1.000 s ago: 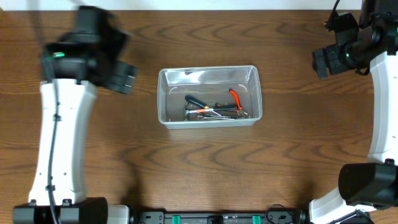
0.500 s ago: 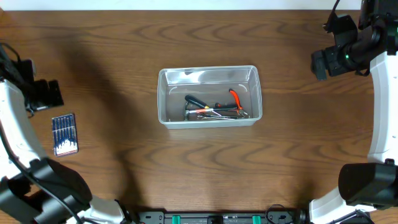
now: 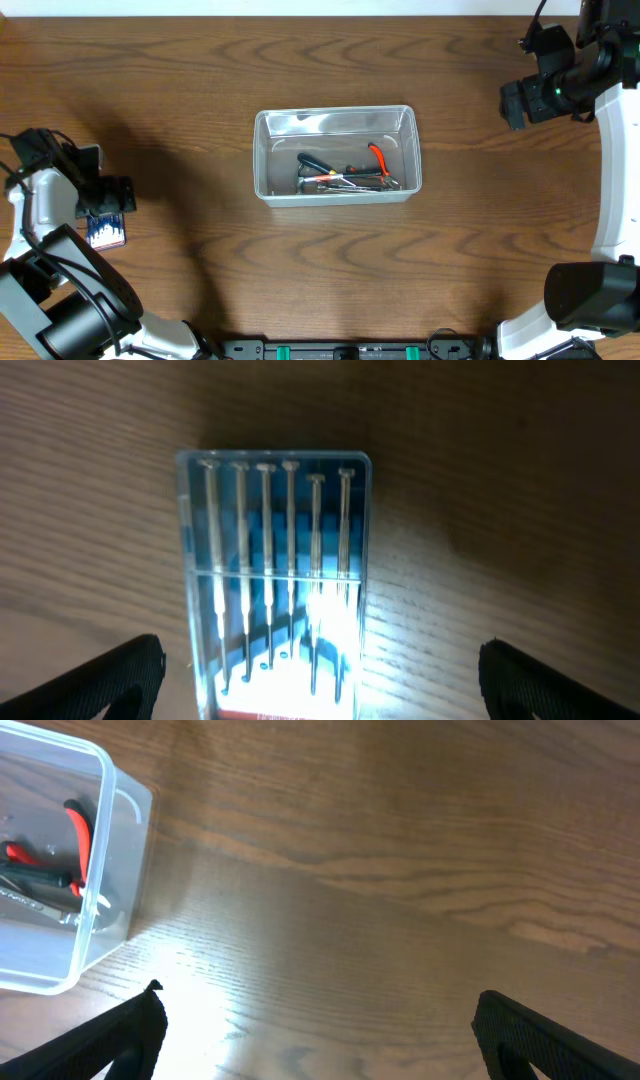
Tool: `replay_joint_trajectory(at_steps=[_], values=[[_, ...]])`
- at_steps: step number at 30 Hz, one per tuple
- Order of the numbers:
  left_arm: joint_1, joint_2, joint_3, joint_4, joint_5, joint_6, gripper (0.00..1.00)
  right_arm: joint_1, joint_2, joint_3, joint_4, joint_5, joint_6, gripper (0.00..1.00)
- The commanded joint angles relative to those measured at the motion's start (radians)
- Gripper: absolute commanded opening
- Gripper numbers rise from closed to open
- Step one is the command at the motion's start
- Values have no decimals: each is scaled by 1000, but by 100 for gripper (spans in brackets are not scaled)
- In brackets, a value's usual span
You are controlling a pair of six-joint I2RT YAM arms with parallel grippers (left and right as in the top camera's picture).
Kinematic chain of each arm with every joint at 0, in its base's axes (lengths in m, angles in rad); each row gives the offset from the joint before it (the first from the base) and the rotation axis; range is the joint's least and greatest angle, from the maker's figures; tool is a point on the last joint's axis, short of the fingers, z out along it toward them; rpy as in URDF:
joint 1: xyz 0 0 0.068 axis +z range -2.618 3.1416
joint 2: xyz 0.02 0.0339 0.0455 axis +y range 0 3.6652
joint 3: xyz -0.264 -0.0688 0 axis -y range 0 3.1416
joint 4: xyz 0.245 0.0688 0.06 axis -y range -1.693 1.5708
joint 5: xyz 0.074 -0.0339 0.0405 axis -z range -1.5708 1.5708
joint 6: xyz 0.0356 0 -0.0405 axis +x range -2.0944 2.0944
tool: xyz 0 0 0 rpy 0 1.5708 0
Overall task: Pack container
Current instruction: 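Move the left gripper to the blue screwdriver set and grasp it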
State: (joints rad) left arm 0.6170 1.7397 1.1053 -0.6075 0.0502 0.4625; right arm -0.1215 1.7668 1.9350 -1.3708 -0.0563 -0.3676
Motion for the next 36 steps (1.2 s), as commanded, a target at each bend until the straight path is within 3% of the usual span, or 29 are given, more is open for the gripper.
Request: replay_joint_trajectory(at_steps=[1, 25, 36], values=[[20, 5, -29, 32, 9, 42, 98, -2, 0, -5, -8, -11, 16, 99], [64, 150, -34, 76, 55, 91, 99, -2, 0, -5, -34, -11, 16, 99], [66, 157, -34, 75, -15, 90, 98, -2, 0, -5, -37, -11, 16, 99]])
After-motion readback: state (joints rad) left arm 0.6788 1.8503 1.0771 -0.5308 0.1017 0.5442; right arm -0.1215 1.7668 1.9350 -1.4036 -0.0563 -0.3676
